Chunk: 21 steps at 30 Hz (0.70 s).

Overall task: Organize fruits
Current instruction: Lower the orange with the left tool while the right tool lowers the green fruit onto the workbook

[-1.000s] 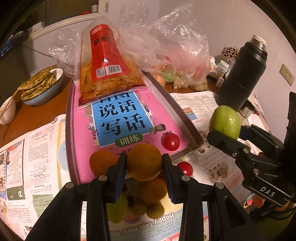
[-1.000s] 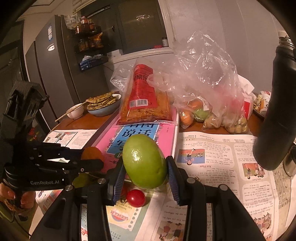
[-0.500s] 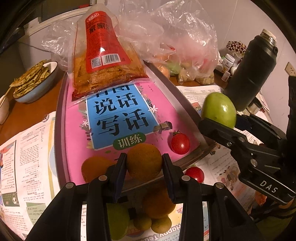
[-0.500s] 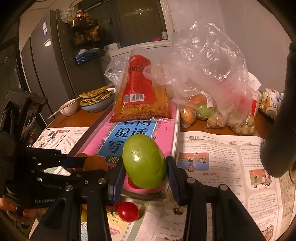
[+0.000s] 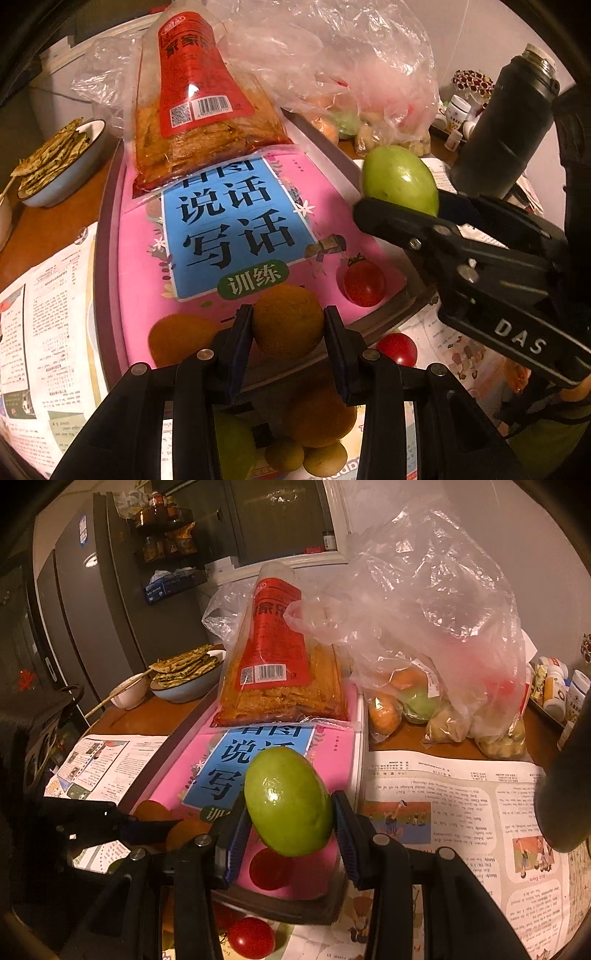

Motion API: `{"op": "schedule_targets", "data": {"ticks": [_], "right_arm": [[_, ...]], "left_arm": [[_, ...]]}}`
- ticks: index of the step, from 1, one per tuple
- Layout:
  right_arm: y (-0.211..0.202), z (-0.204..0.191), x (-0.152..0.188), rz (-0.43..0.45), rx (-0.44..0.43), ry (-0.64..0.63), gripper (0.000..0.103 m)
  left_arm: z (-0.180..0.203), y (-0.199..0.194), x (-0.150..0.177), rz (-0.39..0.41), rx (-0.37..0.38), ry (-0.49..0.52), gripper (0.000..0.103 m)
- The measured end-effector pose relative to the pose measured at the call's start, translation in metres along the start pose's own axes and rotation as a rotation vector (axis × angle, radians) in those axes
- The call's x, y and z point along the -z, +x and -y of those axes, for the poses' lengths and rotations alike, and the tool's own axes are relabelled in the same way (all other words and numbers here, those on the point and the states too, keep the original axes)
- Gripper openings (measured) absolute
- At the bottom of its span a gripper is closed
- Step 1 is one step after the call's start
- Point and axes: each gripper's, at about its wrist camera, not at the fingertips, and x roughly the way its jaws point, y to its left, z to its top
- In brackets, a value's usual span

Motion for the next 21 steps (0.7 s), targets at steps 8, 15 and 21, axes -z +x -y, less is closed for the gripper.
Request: {"op": "schedule_targets", "data": {"ticks": [8,15,21], "right_arm": [[0.019,0.002,-0.001,-0.048,-0.001,-0.001,0.044],[0.029,0.001,0.001,-0.07,0.016,0.0,0.043],[0.037,0.0,0.002,-0.084,0.041,-0.013,0.043]], "left_arm": [[0.001,0.003,0.0,-0.003,0.003,-0.001,0.039],[-0.002,0.003,-0.001,-0.004,0.009,-0.01,0.039],[-0.001,0.003,-0.001,-0.003,0.005,-0.009,0.039]]}}
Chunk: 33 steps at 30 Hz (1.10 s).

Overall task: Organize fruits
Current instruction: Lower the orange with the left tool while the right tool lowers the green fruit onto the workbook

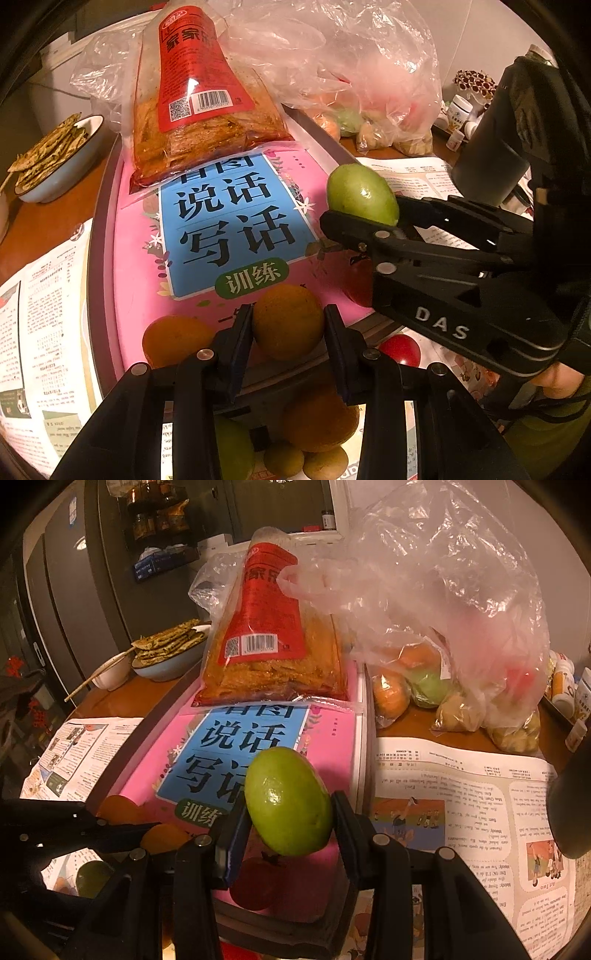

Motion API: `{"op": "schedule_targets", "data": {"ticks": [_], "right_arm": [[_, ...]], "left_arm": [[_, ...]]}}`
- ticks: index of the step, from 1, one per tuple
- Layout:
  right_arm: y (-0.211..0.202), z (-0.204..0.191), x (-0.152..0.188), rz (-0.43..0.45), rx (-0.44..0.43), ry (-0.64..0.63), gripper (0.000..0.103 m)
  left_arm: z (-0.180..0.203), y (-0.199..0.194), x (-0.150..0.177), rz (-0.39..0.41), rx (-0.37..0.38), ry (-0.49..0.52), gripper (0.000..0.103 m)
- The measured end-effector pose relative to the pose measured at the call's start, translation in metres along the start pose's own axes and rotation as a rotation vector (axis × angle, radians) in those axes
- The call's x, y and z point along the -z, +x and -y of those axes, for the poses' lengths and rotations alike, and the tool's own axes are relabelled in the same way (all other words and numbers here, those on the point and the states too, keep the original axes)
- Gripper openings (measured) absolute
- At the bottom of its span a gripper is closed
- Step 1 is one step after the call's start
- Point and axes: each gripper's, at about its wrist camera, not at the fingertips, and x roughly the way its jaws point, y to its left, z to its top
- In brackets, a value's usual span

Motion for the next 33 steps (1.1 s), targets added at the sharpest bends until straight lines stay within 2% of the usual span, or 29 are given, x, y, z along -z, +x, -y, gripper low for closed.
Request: {"op": "schedule_targets", "data": {"ticks": [6,21,33], "right_arm": [[0.005,-0.008,0.004,-0.024,0.032,-0.059,0.044],[0.002,-0.004,0.008,-0.038,-0.013,-0.031,0.044],[-0.001,-0.01,0.014,-0.037,0.008,-0.073,0.043]], "left_arm": [[0.0,-0.002,0.002,0.006,-0.007,-0.001,0.039],[0.001,-0.006,0.002,0.01,-0.031,0.001,0.039],[-0.001,-0.009,0.004,0.022,-0.023,-0.009,0.039]]}}
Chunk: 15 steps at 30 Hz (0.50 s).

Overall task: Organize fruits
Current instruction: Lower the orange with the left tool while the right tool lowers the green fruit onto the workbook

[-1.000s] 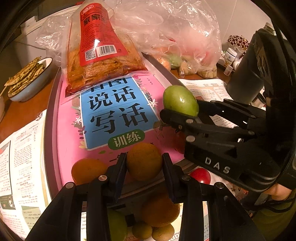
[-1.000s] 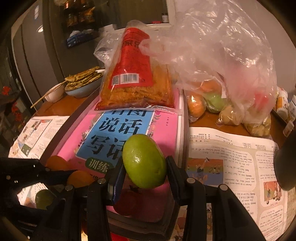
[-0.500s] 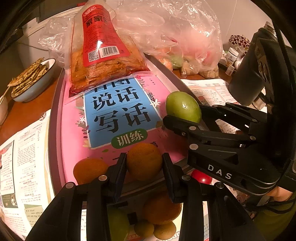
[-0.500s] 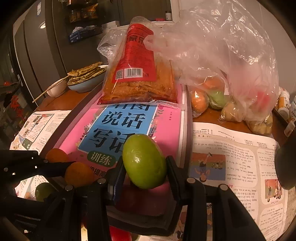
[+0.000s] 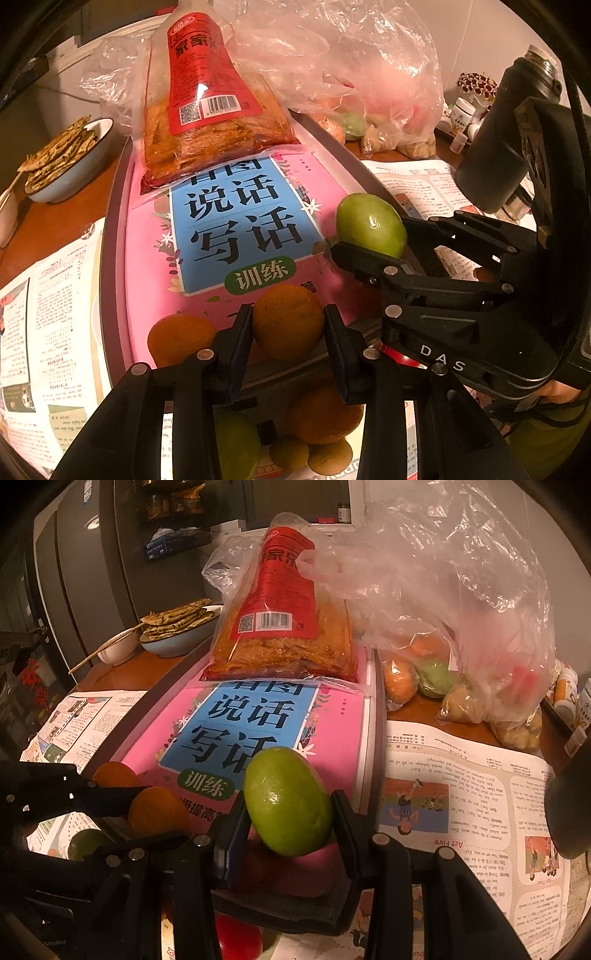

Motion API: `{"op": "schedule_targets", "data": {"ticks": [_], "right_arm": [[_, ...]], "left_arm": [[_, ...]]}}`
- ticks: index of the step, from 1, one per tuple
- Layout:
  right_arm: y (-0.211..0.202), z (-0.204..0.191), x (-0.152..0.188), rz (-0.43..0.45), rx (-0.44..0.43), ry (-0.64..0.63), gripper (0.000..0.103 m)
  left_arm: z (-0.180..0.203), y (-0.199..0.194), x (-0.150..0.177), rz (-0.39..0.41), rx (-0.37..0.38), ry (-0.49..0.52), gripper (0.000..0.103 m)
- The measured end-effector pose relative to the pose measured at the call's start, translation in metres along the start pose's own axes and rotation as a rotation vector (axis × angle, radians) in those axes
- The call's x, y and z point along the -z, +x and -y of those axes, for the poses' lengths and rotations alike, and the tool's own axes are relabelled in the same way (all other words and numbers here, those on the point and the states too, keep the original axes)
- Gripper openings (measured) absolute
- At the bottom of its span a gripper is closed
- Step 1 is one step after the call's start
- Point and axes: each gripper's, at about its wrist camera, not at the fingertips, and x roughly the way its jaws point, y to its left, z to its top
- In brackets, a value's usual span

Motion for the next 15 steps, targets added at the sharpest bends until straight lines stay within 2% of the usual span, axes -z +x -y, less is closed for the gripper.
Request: {"op": "schedule_targets", "data": {"ticks": [15], "right_arm": [[-0.0057,0.0016,0.0038,0.001,-0.028,0.017,0.044]], "left_arm": [[-0.0014,-0.0017,0.0006,-0.003,0.005,-0.008,0.039]]}}
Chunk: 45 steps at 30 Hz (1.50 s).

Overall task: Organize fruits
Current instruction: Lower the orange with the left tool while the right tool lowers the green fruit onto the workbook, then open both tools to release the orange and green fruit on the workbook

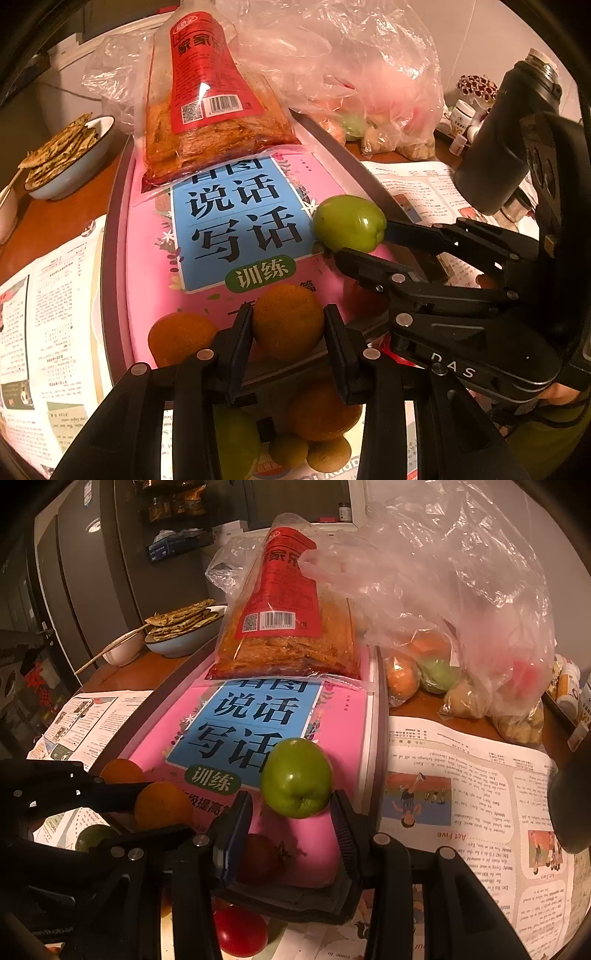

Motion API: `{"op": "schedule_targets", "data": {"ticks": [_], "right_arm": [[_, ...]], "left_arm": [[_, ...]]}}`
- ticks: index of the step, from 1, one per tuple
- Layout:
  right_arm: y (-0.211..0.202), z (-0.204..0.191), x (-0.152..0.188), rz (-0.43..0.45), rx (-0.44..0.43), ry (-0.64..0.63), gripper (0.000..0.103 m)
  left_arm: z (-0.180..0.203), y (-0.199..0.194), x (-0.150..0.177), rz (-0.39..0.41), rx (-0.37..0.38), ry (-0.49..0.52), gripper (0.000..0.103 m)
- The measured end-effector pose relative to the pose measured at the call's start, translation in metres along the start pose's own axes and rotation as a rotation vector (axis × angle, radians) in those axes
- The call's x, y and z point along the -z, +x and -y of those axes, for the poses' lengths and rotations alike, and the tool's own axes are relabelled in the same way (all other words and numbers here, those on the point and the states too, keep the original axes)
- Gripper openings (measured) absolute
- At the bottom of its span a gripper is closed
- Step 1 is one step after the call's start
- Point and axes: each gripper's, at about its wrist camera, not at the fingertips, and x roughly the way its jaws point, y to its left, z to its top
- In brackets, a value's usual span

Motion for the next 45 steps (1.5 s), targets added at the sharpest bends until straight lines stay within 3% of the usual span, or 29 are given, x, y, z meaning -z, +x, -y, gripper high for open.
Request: {"op": "schedule_targets", "data": {"ticks": [5,10,25,29,35,38,45], "right_arm": [[-0.01,0.002,0.005,0.028,-0.024,0.035,0.046],[-0.025,0.008,0.011,0.064,-0.047,0.079,0.055],[-0.055,0.02,0.025,0.114,-0.074,0.149,0.058],[-0.061,0.02,0.031,0.125,-0.069,0.159,0.068],[-0.065,0.019,0.037,0.129,-0.067,0.175,0.068],[-0.069,0.017,0.039,0.137,-0.063,0.175,0.069],[-0.075,0.017,0.043,0.151,-0.047,0.186,0.075]], "left_arm": [[-0.001,-0.002,0.001,0.002,0.0,-0.005,0.039],[-0.003,-0.003,0.002,0.004,0.011,-0.015,0.039],[-0.005,-0.004,0.002,0.001,0.019,-0.042,0.04],[-0.004,-0.006,0.003,0.012,0.027,-0.05,0.048],[-0.002,-0.008,0.004,0.017,0.026,-0.05,0.049],[-0.001,-0.011,0.004,0.022,0.03,-0.049,0.055],[0.0,-0.018,0.007,0.035,0.048,-0.052,0.058]]}}
